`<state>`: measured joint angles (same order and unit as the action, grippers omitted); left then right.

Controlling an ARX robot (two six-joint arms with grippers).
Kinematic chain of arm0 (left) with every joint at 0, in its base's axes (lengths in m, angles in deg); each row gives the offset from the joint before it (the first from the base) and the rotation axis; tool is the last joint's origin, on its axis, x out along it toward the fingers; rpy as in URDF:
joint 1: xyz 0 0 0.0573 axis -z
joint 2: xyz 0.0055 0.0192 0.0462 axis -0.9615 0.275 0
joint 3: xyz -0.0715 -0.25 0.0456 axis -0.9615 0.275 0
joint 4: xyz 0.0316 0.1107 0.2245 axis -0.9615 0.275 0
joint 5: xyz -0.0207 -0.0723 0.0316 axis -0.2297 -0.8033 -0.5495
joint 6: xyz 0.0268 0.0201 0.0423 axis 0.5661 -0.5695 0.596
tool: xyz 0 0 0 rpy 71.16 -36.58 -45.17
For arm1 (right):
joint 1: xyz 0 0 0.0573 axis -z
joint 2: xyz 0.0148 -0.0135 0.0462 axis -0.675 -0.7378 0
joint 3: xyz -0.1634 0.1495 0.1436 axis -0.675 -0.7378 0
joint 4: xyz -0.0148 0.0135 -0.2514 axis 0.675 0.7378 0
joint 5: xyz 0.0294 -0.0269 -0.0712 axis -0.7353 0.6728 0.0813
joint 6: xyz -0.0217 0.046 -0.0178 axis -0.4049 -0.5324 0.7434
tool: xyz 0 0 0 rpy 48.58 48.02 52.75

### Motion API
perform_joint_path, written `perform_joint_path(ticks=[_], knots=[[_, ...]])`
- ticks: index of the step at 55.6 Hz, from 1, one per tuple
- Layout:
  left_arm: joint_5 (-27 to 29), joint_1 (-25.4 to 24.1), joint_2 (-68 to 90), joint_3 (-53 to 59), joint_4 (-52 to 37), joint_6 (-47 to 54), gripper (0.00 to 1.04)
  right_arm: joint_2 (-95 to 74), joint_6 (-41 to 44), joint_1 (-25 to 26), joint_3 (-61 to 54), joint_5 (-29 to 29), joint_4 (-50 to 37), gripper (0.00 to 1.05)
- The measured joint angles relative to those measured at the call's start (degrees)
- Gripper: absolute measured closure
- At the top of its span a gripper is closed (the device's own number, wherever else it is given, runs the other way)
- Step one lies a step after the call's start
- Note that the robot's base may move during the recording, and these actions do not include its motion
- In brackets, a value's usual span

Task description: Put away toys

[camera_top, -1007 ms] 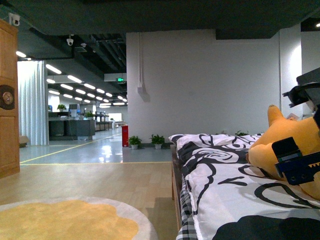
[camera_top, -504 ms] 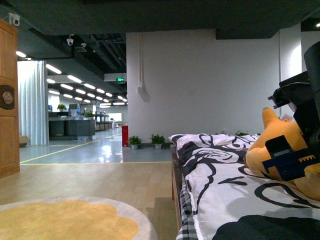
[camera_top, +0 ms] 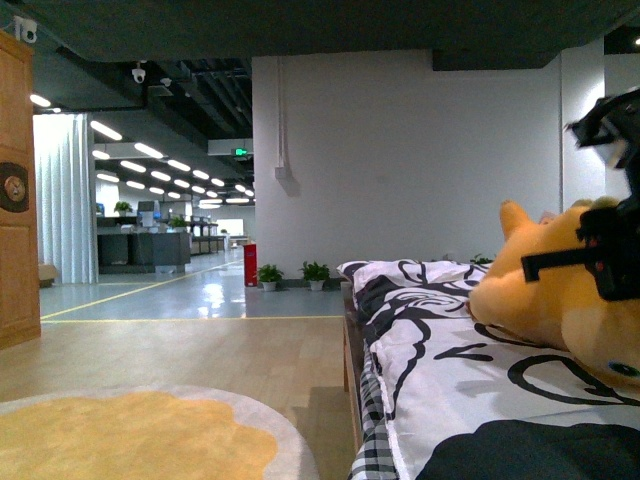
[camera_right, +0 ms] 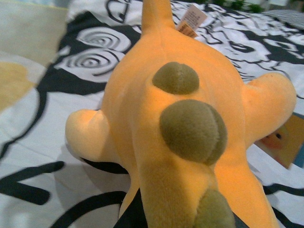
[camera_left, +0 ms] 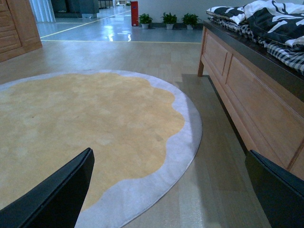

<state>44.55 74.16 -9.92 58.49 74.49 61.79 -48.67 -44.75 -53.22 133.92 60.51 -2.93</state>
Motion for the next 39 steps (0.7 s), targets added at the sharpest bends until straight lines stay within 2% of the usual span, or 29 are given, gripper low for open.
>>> perform_joint_path(ticks=[12, 23, 39], knots=[[0.0, 0.0, 0.0, 0.0, 0.0, 0.0, 0.06, 14.4, -9.0, 5.5, -2.7, -21.8, 5.3, 0.98], [0.0, 0.0, 0.0, 0.0, 0.0, 0.0, 0.06, 24.4, -14.4, 11.5, -6.4, -29.8, 8.3, 0.98], [0.0, 0.0, 0.0, 0.0, 0.0, 0.0, 0.06, 38.8, -23.2, 22.2, -14.3, -44.9, 10.6, 0.98]])
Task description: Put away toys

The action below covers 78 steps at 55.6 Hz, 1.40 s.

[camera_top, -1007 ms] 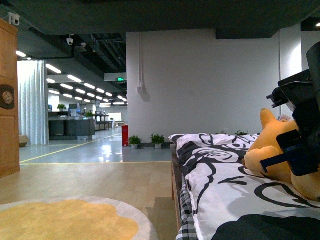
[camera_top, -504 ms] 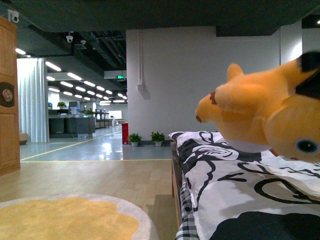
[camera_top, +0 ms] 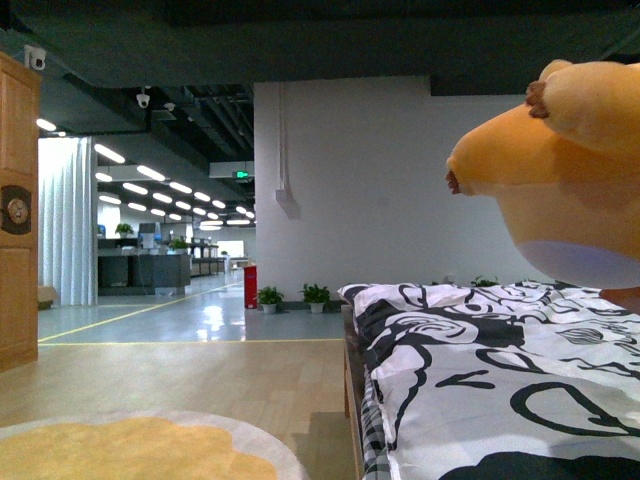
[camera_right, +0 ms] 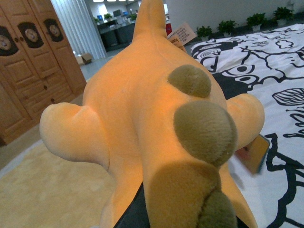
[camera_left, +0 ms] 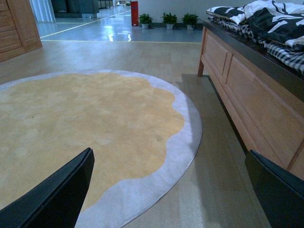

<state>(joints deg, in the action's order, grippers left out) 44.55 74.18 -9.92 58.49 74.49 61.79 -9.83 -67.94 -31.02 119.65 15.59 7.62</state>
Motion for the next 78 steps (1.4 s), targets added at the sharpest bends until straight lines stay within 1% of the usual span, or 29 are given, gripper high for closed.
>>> perform_joint_path(ticks=[8, 13, 19, 31, 32, 34, 35, 39, 44, 51, 54, 57, 60, 78], knots=[[0.0, 0.0, 0.0, 0.0, 0.0, 0.0, 0.06, 6.6, -4.5, 5.6, -3.4, -5.9, 0.7, 0.98], [0.0, 0.0, 0.0, 0.0, 0.0, 0.0, 0.06, 10.0, -6.6, 7.8, -5.6, -6.9, 1.8, 0.98], [0.0, 0.0, 0.0, 0.0, 0.0, 0.0, 0.06, 13.2, -6.7, 7.6, -8.2, -5.1, 4.8, 0.98], [0.0, 0.0, 0.0, 0.0, 0.0, 0.0, 0.06, 13.4, -6.7, 7.5, -8.4, -4.9, 5.0, 0.98], [0.0, 0.0, 0.0, 0.0, 0.0, 0.0, 0.06, 13.4, -6.0, 7.3, -8.4, -4.2, 5.3, 0.98], [0.0, 0.0, 0.0, 0.0, 0.0, 0.0, 0.06, 13.9, -2.7, 5.5, -7.8, 0.8, 9.2, 0.98], [0.0, 0.0, 0.0, 0.0, 0.0, 0.0, 0.06, 14.3, 0.1, 4.5, -7.8, 4.3, 11.1, 0.98], [0.0, 0.0, 0.0, 0.0, 0.0, 0.0, 0.06, 16.3, 7.7, 1.6, -10.4, 11.8, 12.9, 0.98], [0.0, 0.0, 0.0, 0.0, 0.0, 0.0, 0.06, 19.2, 14.6, -0.7, -16.0, 16.7, 11.4, 0.98], [0.0, 0.0, 0.0, 0.0, 0.0, 0.0, 0.06, 22.4, 17.7, -3.3, -21.9, 19.0, 9.1, 0.98], [0.0, 0.0, 0.0, 0.0, 0.0, 0.0, 0.06, 24.2, 18.2, -7.6, -24.2, 24.4, 8.2, 0.98], [0.0, 0.0, 0.0, 0.0, 0.0, 0.0, 0.06, 26.8, 18.7, -10.0, -25.6, 25.8, 9.7, 0.98], [0.0, 0.0, 0.0, 0.0, 0.0, 0.0, 0.06, 29.8, 19.2, -10.8, -27.9, 25.8, 10.3, 0.98], [0.0, 0.0, 0.0, 0.0, 0.0, 0.0, 0.06, 35.9, 19.4, -11.2, -35.5, 26.3, 7.5, 0.98]])
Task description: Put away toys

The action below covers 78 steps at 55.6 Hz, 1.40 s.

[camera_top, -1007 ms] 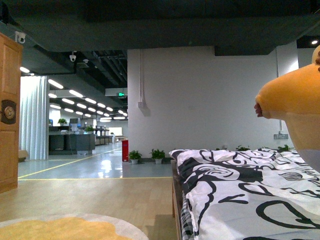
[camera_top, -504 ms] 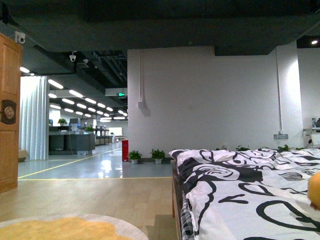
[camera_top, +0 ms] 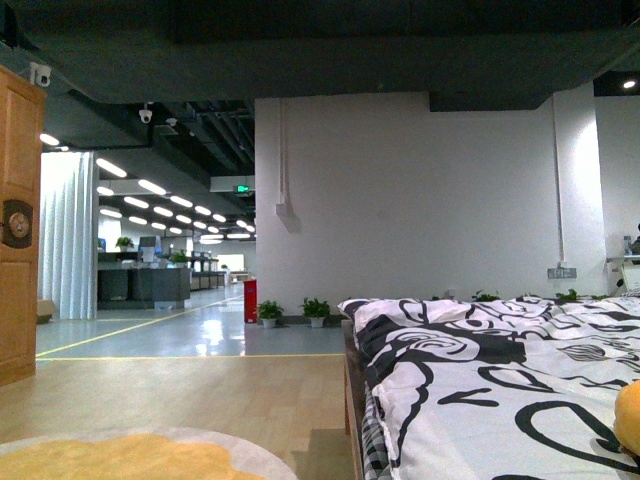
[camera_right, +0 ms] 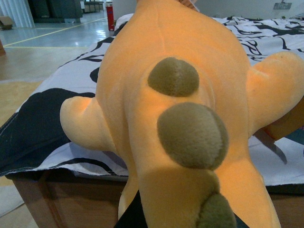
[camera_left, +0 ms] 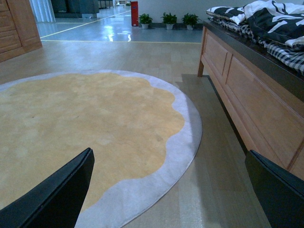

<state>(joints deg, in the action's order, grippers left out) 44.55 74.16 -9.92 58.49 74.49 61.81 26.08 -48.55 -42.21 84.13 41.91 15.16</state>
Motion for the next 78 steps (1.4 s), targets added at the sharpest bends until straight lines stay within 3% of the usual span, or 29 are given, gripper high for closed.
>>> perform_joint_path(ticks=[41, 78], knots=[[0.0, 0.0, 0.0, 0.0, 0.0, 0.0, 0.06, 6.6, 0.0, 0.0, -7.8, -0.2, -1.7, 0.98], [0.0, 0.0, 0.0, 0.0, 0.0, 0.0, 0.06, 6.7, 0.0, 0.0, -8.0, -0.2, -1.7, 0.98]])
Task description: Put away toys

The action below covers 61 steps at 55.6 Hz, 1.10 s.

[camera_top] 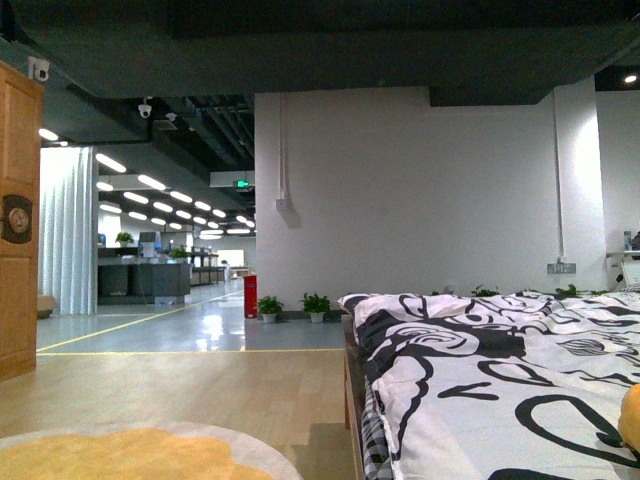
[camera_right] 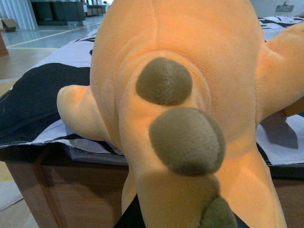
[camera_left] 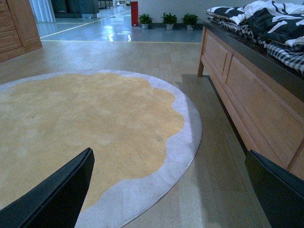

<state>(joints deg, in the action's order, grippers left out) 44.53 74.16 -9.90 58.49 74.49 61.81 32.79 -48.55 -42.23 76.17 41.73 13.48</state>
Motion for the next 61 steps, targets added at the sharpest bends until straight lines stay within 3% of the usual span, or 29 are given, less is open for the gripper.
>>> perform_joint_path(ticks=[61], knots=[[0.0, 0.0, 0.0, 0.0, 0.0, 0.0, 0.06, -0.2, 0.0, -0.3, 0.0, 0.0, 0.3, 0.98]])
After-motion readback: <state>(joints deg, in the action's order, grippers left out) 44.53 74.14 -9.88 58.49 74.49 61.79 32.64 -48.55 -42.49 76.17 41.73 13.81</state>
